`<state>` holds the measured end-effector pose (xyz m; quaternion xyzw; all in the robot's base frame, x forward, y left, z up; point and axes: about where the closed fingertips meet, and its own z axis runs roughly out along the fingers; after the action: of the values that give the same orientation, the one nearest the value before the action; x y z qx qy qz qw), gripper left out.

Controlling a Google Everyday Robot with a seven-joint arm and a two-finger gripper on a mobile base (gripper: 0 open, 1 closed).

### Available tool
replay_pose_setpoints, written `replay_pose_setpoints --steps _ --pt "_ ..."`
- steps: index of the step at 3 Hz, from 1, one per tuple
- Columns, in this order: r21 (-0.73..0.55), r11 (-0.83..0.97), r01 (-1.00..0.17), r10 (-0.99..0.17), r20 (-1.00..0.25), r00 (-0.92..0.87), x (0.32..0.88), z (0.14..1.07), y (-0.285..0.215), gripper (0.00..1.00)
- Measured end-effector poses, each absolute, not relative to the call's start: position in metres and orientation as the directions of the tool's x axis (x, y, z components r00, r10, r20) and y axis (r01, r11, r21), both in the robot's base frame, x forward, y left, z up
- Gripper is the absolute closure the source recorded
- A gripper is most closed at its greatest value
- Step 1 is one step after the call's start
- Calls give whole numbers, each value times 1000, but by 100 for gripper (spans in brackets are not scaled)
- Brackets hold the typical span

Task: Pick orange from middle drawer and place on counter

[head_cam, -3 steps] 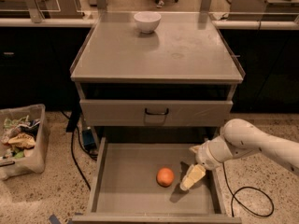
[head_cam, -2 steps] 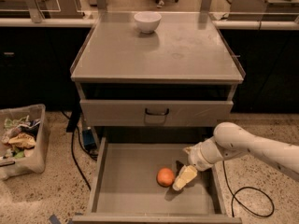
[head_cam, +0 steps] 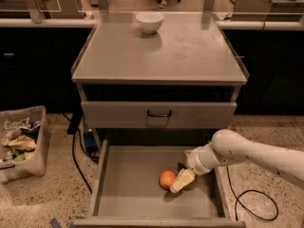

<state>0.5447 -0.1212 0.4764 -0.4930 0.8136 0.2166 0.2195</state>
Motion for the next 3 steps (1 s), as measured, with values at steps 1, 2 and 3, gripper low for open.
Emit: replay_pose_setpoints --steps 1,2,3 --pt "167 396 -903 -704 -576 -415 541 458 -112 0" --pt "209 343 -916 -709 -582 -398 529 421 -78 0" --pt "209 343 -916 -709 -582 -398 529 420 -78 0"
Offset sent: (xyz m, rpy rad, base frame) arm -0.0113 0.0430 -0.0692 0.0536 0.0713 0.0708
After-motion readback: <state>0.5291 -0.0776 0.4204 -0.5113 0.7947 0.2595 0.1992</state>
